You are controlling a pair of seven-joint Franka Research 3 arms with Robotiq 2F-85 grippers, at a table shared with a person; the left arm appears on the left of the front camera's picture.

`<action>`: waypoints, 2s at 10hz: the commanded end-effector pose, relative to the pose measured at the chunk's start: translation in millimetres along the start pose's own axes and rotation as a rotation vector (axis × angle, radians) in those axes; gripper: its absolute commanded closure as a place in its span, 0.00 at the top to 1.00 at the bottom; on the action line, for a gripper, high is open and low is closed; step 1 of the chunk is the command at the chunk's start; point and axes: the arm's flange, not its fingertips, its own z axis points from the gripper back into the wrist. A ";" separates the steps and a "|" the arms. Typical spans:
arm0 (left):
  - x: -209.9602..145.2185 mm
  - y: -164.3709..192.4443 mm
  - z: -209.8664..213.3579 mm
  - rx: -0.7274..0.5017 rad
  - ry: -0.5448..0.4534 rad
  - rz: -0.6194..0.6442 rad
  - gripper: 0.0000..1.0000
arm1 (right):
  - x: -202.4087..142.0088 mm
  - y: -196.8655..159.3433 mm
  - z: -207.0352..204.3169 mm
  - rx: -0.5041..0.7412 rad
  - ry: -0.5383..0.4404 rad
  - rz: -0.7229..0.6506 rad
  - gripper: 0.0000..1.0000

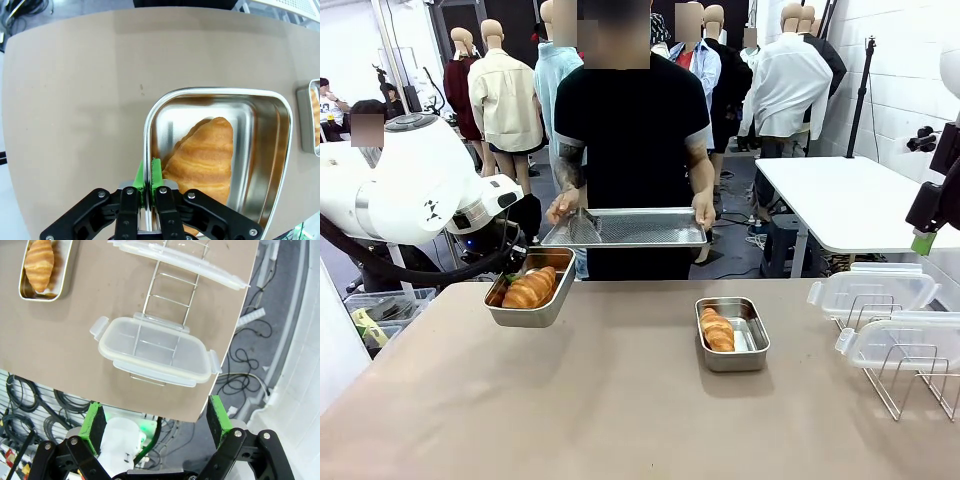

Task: Place the bread in airtight containers.
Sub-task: Once an object is inside an Airtight Container , place the container in the center of the table, then pick up one Airtight Container lid and hand it to the human.

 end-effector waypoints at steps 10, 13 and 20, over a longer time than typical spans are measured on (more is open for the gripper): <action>-6.7 34.7 -73.4 0.108 -0.018 0.113 0.00 | -1.7 2.7 -1.5 -0.008 0.006 -0.018 1.00; -17.2 45.9 -114.5 0.075 0.061 0.155 0.00 | -1.7 2.7 -1.5 -0.008 0.006 -0.018 1.00; -17.5 39.2 -105.8 0.085 0.113 0.105 0.62 | -1.7 2.7 -1.5 -0.008 0.006 -0.018 1.00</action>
